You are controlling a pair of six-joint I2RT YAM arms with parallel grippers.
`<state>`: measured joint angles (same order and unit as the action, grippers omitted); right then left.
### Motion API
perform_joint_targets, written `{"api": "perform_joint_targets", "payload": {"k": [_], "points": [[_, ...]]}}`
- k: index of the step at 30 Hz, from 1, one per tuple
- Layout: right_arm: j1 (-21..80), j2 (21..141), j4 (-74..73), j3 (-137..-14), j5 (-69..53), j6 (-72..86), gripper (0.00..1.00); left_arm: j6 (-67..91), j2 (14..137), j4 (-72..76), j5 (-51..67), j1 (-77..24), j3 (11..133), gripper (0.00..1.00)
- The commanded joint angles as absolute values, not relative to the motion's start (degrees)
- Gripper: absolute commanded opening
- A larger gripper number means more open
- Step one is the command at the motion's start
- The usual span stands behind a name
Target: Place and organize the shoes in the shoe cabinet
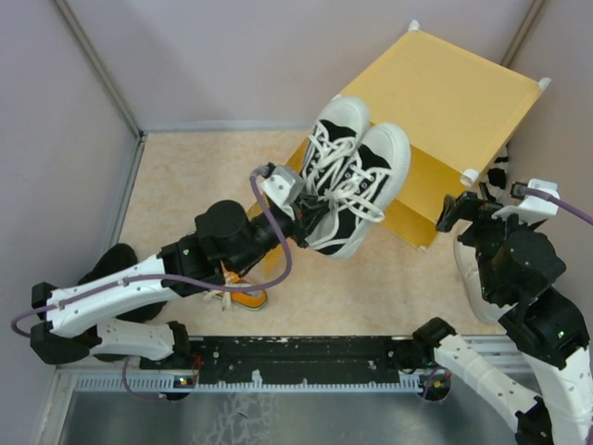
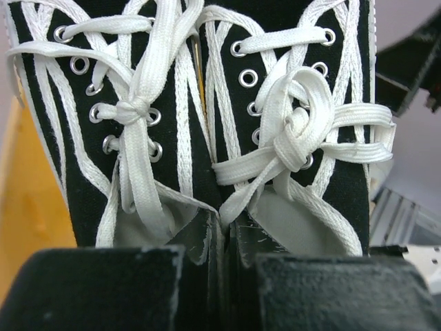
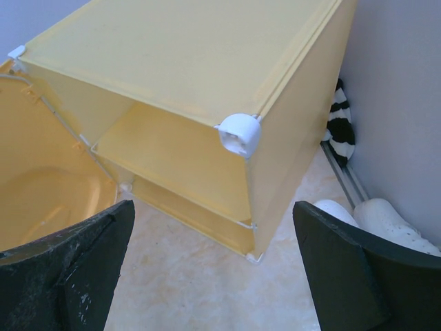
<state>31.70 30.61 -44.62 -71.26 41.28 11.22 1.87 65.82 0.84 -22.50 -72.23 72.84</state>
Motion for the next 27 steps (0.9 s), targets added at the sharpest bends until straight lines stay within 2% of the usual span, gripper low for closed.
{"api": "perform_joint_targets", "payload": {"k": [1, 4, 12, 19, 27], "points": [[31.51, 32.59, -43.37, -70.91, 37.57, 11.26, 0.98, 4.63, 69.38, 0.38, -12.39, -72.44, 78.43, 0.00], [31.46, 33.21, -42.82, -70.13, 36.19, 11.04, 0.98, 5.28, 72.04, -0.95, -13.32, -72.42, 78.13, 0.00], [31.51, 34.47, -42.96, -69.89, 35.26, 10.16, 0.98, 7.94, 73.23, -2.02, -26.26, -72.37, 72.67, 0.00], [31.46, 35.96, -43.86, -75.89, 35.92, 8.18, 0.98, 8.97, 77.15, -8.75, -32.69, -72.07, 73.87, 0.00], [31.47, 38.42, -43.27, -77.53, 33.74, 6.96, 0.98, 11.38, 77.25, -12.98, -33.52, -67.69, 72.42, 0.00]]}}
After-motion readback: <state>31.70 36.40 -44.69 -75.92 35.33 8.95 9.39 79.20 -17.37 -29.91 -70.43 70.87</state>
